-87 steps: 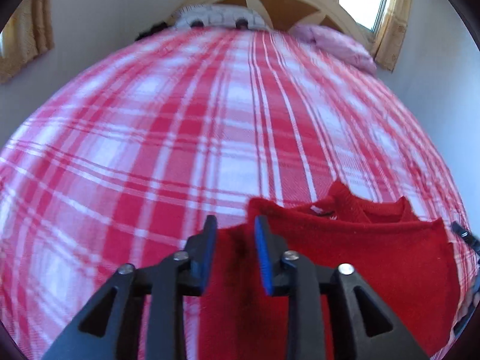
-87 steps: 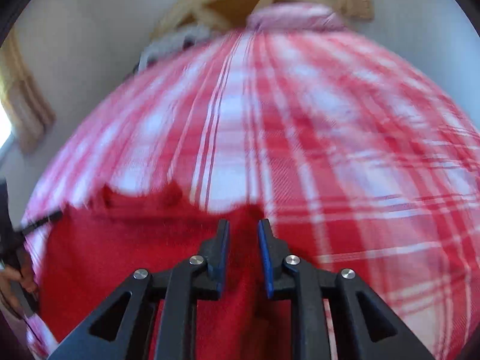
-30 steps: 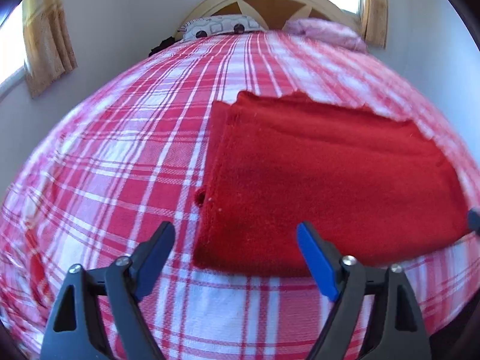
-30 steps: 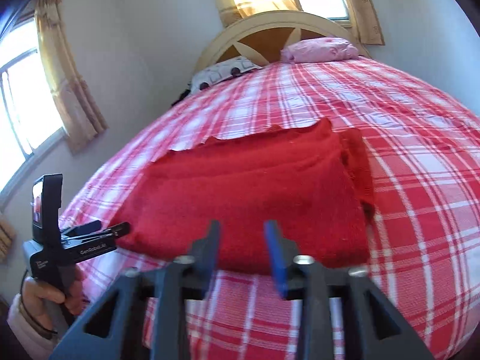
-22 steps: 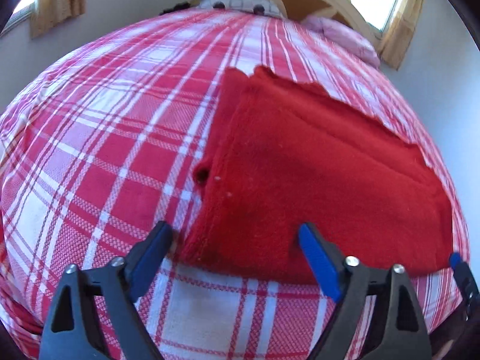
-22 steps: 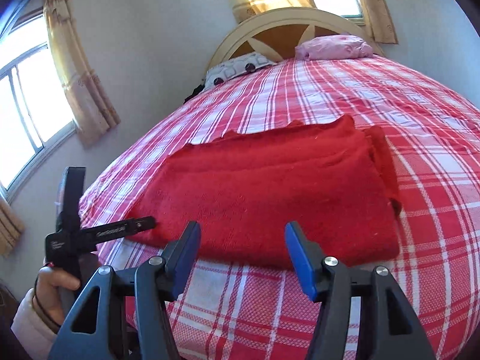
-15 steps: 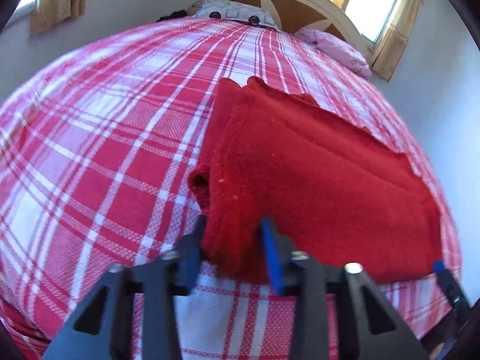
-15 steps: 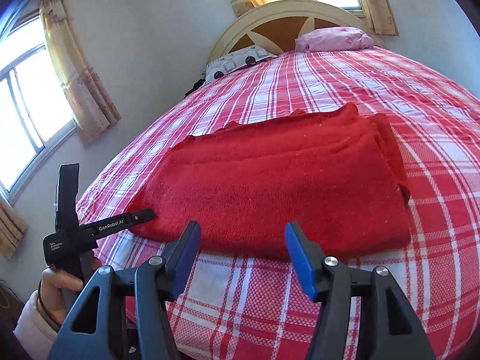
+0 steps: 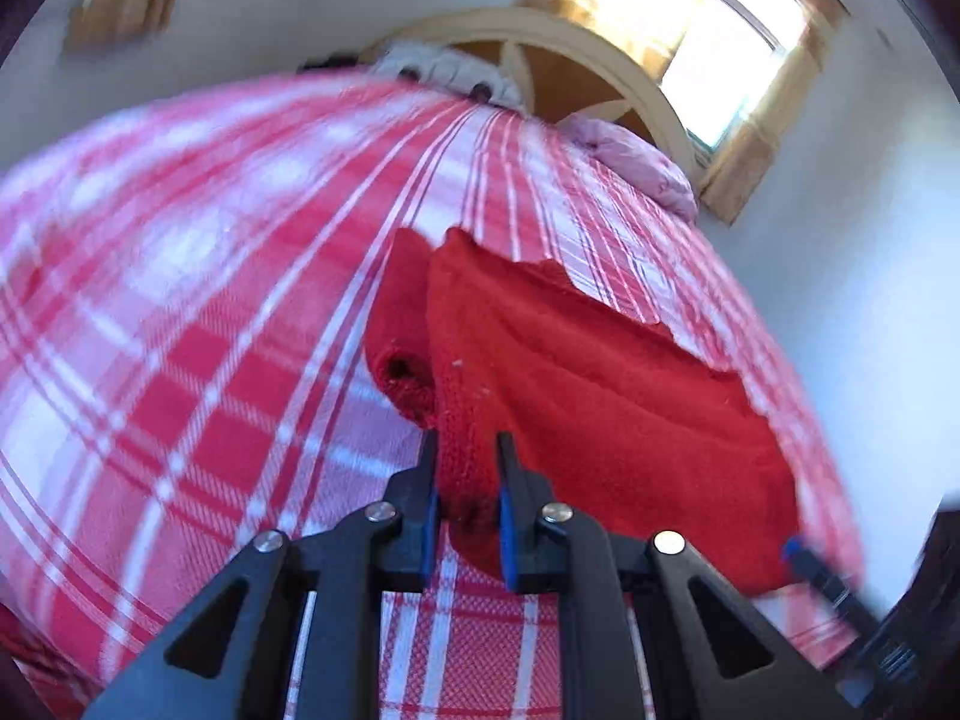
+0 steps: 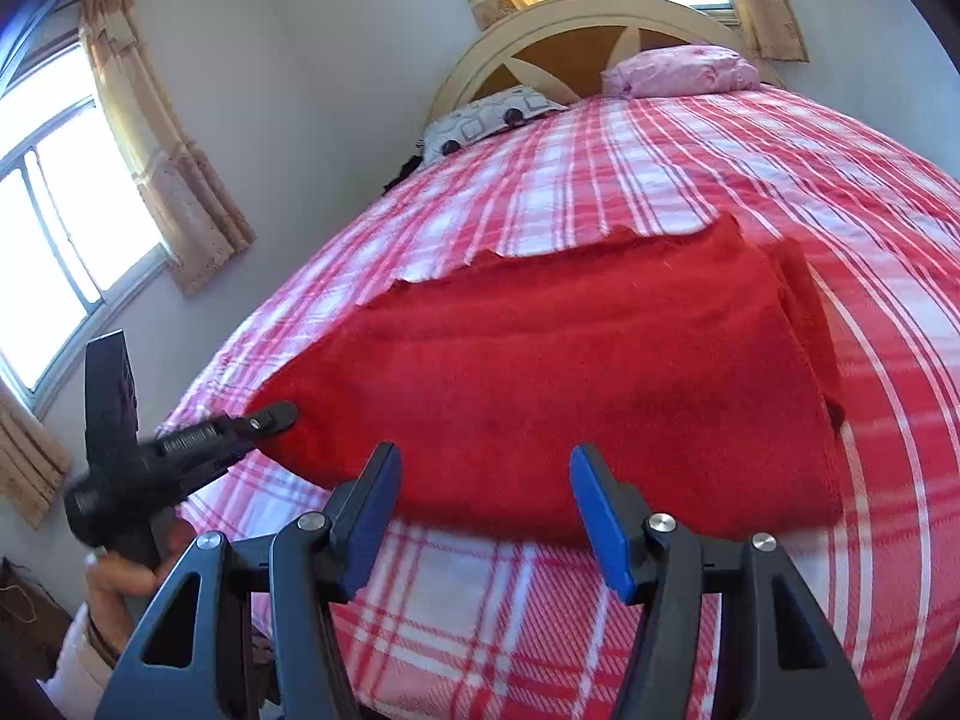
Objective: Fold small clothes
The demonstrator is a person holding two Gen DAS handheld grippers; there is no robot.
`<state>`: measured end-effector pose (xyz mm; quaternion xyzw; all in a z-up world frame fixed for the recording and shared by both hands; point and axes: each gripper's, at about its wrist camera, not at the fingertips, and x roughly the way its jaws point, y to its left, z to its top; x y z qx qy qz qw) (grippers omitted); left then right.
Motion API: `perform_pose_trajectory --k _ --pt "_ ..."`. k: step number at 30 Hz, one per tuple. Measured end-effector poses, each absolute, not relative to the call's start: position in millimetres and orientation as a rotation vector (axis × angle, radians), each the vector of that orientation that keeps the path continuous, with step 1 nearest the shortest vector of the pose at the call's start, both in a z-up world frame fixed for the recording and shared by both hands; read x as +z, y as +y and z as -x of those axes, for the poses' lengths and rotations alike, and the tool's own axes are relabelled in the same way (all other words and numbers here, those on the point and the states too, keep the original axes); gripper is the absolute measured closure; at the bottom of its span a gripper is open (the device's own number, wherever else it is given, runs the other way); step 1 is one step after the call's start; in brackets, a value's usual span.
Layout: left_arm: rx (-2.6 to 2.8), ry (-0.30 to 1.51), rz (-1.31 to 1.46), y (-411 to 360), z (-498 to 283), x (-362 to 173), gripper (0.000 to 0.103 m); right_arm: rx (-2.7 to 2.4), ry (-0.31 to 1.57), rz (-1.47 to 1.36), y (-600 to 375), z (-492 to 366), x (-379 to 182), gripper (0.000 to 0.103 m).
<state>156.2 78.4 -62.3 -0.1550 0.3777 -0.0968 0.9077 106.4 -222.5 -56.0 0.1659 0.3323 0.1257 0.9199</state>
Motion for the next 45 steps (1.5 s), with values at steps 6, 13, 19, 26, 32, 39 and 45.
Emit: perform_pose_trajectory --k 6,13,19,26,32,39,45 --pt "-0.253 0.709 0.263 54.0 -147.7 -55.4 0.087 0.431 0.765 -0.443 -218.2 -180.2 -29.3 0.041" --pt "-0.285 0.670 0.203 43.1 -149.8 -54.2 0.087 0.614 0.978 -0.483 -166.0 -271.2 -28.7 0.038" --pt "-0.307 0.633 0.112 27.2 -143.9 -54.6 0.087 0.642 1.100 -0.324 -111.1 -293.6 -40.4 0.038" --pt "-0.331 0.595 0.044 15.1 -138.3 -54.3 0.087 0.652 1.170 -0.204 -74.2 -309.8 -50.3 0.031" --pt "-0.350 0.587 0.023 8.1 -135.5 -56.1 0.088 0.506 1.189 -0.129 -80.2 -318.4 -65.7 0.031" --pt "-0.354 0.603 0.034 8.7 -135.0 -55.9 0.088 0.508 1.118 -0.162 -100.9 -307.3 -67.0 0.084" --pt "-0.392 0.565 0.009 -9.0 -126.1 -39.8 0.088 0.522 1.023 -0.264 -141.9 -276.7 -43.6 0.084"
